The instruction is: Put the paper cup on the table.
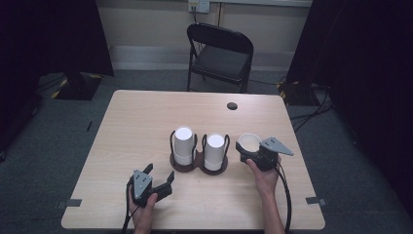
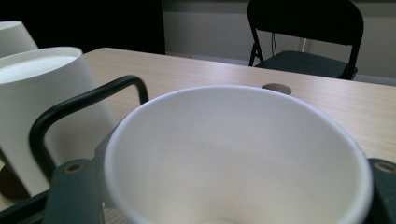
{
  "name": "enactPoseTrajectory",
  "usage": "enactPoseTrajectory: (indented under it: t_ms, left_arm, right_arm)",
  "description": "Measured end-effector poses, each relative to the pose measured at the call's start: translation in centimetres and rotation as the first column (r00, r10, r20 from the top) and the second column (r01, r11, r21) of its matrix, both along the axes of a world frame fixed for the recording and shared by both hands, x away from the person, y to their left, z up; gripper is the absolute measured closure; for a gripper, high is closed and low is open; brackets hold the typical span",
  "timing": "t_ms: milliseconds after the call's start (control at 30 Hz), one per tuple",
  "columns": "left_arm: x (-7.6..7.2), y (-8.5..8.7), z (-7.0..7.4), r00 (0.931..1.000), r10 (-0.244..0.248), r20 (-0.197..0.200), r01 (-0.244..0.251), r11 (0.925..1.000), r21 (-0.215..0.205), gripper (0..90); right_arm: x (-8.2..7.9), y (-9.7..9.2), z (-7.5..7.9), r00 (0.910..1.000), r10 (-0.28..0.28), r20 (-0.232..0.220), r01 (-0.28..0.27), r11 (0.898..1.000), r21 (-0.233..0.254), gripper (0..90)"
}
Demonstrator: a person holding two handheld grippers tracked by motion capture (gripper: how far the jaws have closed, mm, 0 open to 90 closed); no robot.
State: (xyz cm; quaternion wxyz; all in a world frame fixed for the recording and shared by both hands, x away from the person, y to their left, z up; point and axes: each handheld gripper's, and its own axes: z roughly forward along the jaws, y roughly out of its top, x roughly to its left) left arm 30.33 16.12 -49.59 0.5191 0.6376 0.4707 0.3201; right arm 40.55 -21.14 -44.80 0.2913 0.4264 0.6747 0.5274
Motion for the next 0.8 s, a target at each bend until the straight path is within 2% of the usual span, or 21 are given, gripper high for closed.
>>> enactPoseTrajectory:
  t_ms: [133,267,433,500,600,700,800]
  left_arm:
    - [-0.1,0.0,0.0,0.9999,0.007,0.01,-0.007,1.0,-0.002,17.8]
    - [0.0,0.1,0.0,1.0,0.007,-0.003,-0.007,0.9999,-0.009,17.8]
    - [-0.1,0.0,0.0,1.0,-0.005,0.008,0.005,1.0,-0.005,17.6]
    - [-0.1,0.1,0.0,1.0,-0.002,0.009,0.002,0.9999,-0.011,17.6]
    - [-0.2,0.1,0.0,0.9999,-0.001,0.016,0.001,0.9999,-0.014,17.6]
    - [-0.2,0.1,0.0,0.9998,0.001,0.02,-0.001,1.0,-0.009,17.5]
    - [-0.3,0.1,0.0,0.9997,0.001,0.026,-0.001,1.0,-0.005,17.5]
  right_arm:
    - [0.9,0.0,-0.1,0.9997,-0.019,-0.017,0.019,1.0,0.007,25.8]
    - [1.4,0.0,0.3,0.9996,-0.028,-0.002,0.028,1.0,-0.001,25.9]
    - [2.8,-0.3,0.7,0.998,-0.06,0.021,0.059,0.998,0.007,26.1]
    - [3.3,-0.6,0.5,0.9966,-0.078,0.027,0.078,0.997,0.018,26.1]
    - [4.2,-1.3,-0.3,0.994,-0.109,-0.006,0.109,0.993,0.049,25.8]
    - [4.7,-1.8,-0.8,0.9917,-0.127,-0.02,0.128,0.991,0.047,25.8]
    - [5.0,-1.8,-1.1,0.9891,-0.147,0.002,0.147,0.989,0.027,25.7]
